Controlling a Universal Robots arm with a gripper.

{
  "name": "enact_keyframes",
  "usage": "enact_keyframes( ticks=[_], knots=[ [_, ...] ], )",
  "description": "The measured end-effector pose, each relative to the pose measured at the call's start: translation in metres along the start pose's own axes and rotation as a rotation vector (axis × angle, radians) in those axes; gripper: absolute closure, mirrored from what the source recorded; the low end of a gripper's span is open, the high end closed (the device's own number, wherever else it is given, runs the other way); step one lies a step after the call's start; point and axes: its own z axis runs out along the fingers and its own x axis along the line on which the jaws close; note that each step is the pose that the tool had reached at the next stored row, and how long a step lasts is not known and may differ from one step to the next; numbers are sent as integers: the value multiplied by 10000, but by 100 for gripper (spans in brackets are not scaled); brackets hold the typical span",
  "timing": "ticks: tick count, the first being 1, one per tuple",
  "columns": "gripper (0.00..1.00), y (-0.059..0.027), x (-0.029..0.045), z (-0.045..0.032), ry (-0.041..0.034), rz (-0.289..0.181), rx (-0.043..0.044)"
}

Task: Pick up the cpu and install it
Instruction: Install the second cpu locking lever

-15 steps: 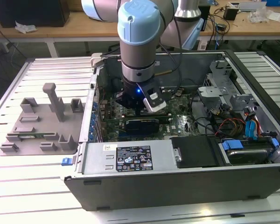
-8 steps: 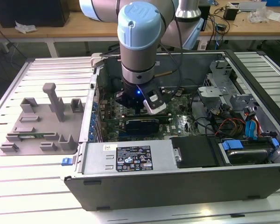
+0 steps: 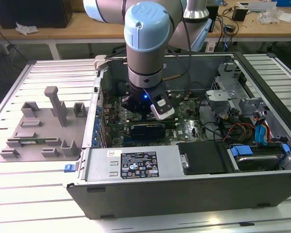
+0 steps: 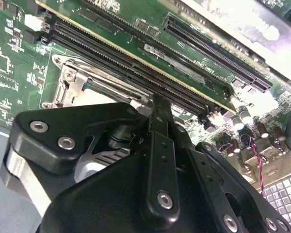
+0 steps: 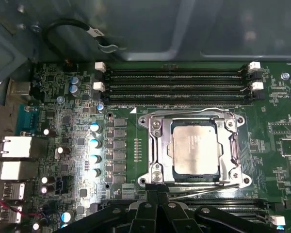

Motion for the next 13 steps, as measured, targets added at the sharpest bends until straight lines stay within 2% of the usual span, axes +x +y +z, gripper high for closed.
enact_keyframes(
  ticks=[3, 6, 8, 9, 11, 13],
  knots=[
    [89, -27, -10, -3, 3, 1, 21],
    [89, -50, 16, 12, 3, 2, -20],
    [89, -54, 60, 25, 4, 3, -92],
    [89, -56, 89, 36, 4, 8, -160],
    [89, -59, 90, 49, 4, 10, -217],
    [89, -62, 93, 63, 8, 12, -432]
  ],
)
